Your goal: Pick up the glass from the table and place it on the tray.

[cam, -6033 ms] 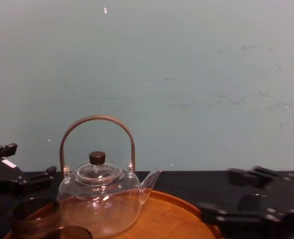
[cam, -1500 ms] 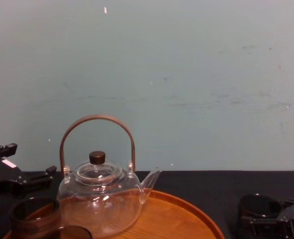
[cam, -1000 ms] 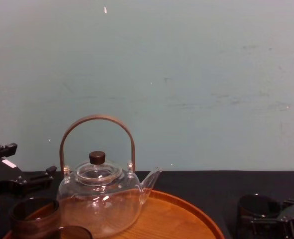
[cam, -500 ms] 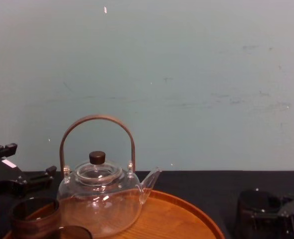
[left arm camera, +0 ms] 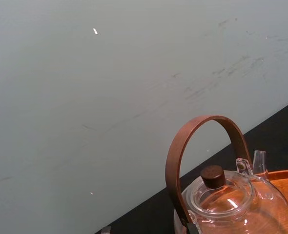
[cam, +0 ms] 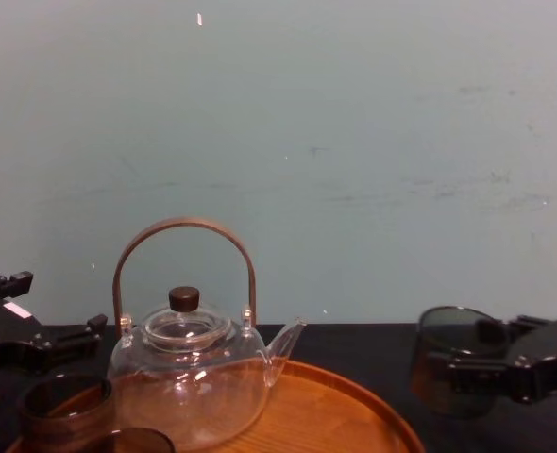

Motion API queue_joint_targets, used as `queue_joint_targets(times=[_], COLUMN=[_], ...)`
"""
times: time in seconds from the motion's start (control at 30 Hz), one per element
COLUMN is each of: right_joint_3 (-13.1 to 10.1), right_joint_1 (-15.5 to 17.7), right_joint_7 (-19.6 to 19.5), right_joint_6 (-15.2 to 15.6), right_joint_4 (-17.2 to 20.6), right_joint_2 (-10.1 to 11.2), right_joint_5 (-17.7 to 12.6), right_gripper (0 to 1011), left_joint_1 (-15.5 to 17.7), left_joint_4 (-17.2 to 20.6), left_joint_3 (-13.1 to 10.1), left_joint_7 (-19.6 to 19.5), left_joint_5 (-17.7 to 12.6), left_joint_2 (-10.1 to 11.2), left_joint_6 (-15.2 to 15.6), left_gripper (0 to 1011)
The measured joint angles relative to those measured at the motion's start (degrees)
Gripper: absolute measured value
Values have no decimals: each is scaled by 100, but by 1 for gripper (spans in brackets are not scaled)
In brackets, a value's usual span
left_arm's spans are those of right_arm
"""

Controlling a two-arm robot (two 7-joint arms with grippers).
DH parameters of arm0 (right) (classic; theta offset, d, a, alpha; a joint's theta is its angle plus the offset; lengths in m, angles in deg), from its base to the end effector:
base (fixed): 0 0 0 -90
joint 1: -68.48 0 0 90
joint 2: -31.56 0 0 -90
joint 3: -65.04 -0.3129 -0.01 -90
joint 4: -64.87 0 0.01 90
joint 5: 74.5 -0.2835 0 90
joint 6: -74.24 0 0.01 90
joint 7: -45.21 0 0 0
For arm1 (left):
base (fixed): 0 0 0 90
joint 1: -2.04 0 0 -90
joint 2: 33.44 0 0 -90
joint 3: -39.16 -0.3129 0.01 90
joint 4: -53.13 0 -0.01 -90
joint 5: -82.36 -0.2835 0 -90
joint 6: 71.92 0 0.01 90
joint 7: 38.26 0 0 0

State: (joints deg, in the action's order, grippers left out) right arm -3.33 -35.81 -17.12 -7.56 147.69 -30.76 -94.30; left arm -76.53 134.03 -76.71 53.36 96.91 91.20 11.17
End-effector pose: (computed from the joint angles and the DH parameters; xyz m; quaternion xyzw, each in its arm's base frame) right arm 0.3614 -0.0694 -0.2909 -0.1320 0.0132 -0.3987 0.9074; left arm 0.3379 0.1023 -0.3159 0.1414 -0.1324 0.5799 0.7913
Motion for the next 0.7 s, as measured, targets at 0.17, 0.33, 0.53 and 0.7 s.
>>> queue_joint_targets(times=[0.17, 0.33, 0.53, 0.7], right_joint_3=[127, 291, 443, 534], right_joint_1=[-14, -75, -167, -240], right_joint_7=[44, 67, 87, 87], right_joint_6=[-12, -10, -18, -20], right_joint_4=[97, 115, 33, -65], right_joint_2=[-18, -61, -141, -207], right_joint_5=[17, 82, 145, 205], right_gripper=[900, 900, 900, 900], left_joint_1=[0, 0, 0, 0], left_joint_4=[0, 0, 0, 0], left_joint_3=[0, 0, 0, 0], left_joint_7=[0, 0, 0, 0], left_joint_5=[0, 0, 0, 0], left_joint_2=[0, 0, 0, 0], left_joint_6=[0, 0, 0, 0], left_gripper=[1001, 1001, 1001, 1001])
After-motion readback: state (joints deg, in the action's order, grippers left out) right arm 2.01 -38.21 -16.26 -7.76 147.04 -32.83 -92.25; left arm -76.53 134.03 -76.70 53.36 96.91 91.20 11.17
